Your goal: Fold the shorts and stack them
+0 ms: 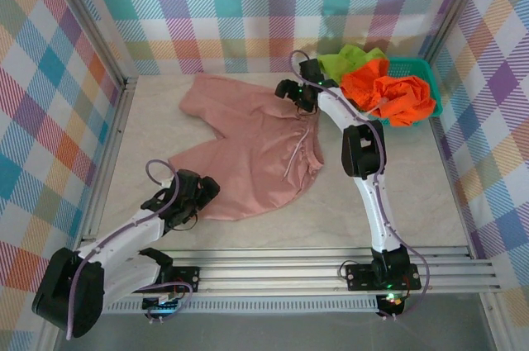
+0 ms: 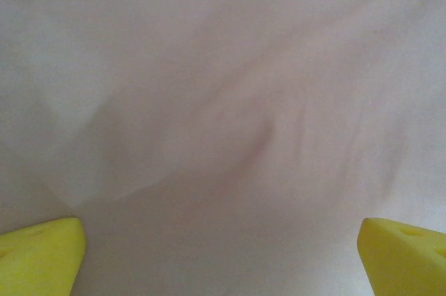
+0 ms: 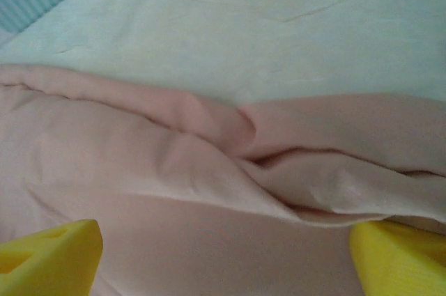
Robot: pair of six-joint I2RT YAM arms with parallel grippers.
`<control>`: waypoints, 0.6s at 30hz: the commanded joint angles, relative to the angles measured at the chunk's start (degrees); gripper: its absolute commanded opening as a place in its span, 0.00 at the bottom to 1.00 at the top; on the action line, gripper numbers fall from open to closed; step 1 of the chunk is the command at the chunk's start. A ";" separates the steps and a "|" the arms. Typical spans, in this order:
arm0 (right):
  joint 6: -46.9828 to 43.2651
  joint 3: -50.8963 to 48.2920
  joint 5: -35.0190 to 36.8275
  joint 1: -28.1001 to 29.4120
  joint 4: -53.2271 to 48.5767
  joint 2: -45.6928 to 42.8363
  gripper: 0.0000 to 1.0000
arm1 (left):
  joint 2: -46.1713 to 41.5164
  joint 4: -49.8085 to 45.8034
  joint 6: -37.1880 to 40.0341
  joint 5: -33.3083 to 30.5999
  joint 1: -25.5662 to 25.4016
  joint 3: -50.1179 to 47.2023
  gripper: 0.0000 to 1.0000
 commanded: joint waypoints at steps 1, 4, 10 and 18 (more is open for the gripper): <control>1.10 3.09 3.19 0.20 -4.47 1.20 0.91 | -3.86 -6.55 -0.88 -2.65 -0.53 0.39 1.00; 1.49 3.24 3.49 0.14 -5.22 1.43 0.90 | -8.37 -11.84 -0.58 -4.49 -0.52 2.75 1.00; 0.15 3.39 -1.14 0.70 -3.79 -2.41 0.92 | -15.63 -25.60 0.38 -8.93 0.89 10.41 1.00; -5.37 -10.40 -5.79 6.37 7.83 -20.63 0.93 | -10.95 -28.79 1.12 -4.08 5.26 10.91 1.00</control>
